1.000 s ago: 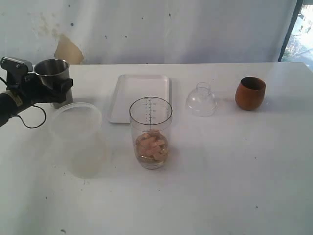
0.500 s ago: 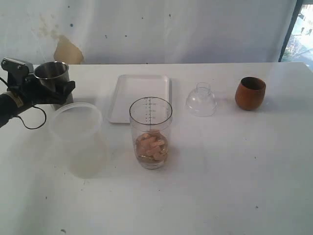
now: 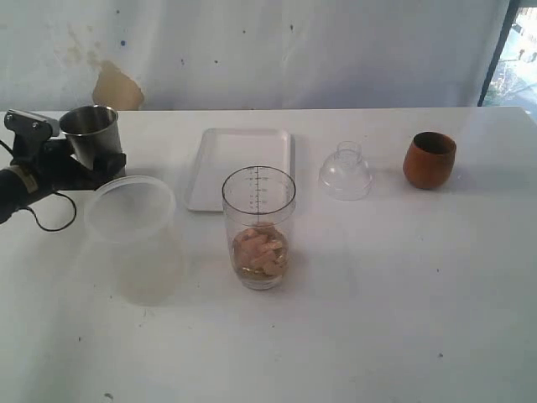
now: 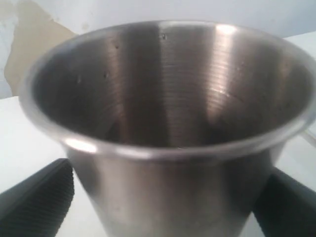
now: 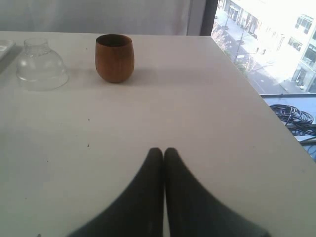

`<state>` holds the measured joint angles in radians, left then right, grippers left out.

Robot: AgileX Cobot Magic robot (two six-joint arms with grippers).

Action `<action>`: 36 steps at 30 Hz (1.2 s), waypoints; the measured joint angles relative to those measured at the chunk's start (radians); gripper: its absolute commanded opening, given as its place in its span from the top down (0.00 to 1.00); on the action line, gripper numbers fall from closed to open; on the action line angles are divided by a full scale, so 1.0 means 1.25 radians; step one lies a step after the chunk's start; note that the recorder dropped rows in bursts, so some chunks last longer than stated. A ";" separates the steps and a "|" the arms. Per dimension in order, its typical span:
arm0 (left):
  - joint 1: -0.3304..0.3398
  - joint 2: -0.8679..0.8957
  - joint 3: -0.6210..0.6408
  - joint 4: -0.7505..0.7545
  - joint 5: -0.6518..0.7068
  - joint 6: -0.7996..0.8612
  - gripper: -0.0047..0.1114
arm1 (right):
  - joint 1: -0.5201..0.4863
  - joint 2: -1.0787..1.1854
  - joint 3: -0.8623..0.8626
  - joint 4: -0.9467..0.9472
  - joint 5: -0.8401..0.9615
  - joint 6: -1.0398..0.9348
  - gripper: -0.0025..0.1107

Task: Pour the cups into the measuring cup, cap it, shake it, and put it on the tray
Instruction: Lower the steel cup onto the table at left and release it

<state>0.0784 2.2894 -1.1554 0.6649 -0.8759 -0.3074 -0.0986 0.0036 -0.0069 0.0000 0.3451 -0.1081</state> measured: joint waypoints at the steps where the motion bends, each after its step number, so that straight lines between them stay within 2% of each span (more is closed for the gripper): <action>1: 0.000 -0.001 0.003 0.000 0.000 0.000 0.18 | 0.000 0.000 0.000 0.000 0.000 0.000 0.98; 22: 0.000 -0.176 0.170 -0.038 -0.012 0.015 0.18 | 0.000 0.000 0.000 0.000 0.000 0.000 0.98; 36: 0.000 -0.403 0.303 -0.083 -0.009 0.016 0.18 | 0.000 0.000 0.000 0.000 0.000 0.000 0.98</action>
<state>0.0784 1.7851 -0.7764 0.5607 -0.8872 -0.2871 -0.0986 0.0036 -0.0069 0.0000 0.3451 -0.1081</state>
